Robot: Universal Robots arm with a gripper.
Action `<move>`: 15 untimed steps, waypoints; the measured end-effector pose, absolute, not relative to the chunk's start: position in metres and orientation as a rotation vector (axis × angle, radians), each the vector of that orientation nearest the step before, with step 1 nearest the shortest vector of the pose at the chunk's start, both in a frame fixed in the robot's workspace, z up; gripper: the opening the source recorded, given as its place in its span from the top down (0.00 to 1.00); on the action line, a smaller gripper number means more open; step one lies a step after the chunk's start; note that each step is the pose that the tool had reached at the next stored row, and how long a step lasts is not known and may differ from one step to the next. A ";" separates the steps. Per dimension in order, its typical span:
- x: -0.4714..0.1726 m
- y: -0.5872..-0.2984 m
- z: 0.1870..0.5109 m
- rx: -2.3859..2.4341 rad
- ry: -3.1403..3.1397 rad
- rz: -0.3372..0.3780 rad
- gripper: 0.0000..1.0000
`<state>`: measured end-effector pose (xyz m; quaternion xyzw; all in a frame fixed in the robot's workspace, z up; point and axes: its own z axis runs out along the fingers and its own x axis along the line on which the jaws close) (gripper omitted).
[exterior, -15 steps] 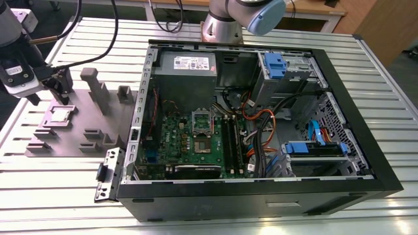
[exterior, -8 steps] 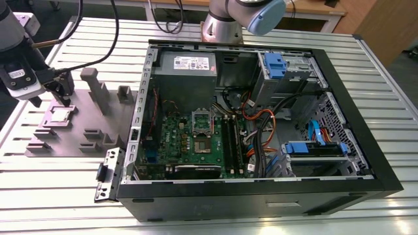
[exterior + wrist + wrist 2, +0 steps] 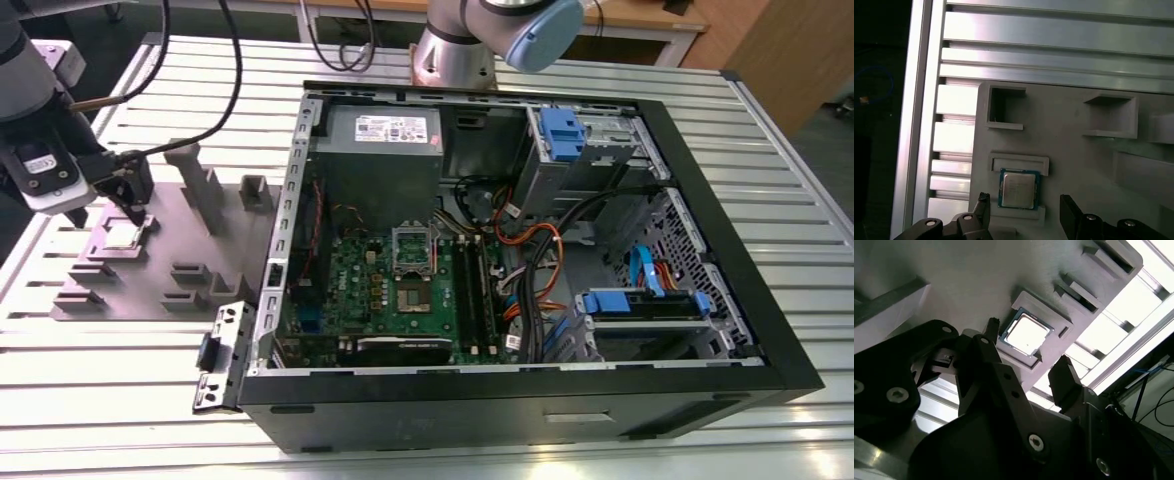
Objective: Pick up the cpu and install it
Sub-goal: 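Pick up the cpu and move it towards the insertion slot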
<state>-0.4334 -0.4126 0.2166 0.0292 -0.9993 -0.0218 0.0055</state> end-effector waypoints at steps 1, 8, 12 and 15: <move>-0.433 -0.413 0.215 0.091 -3.128 -0.068 0.34; -0.434 -0.413 0.215 0.091 -3.128 -0.068 0.34; -0.434 -0.413 0.215 0.091 -3.128 -0.068 0.34; -0.434 -0.412 0.213 0.091 -3.129 -0.068 0.34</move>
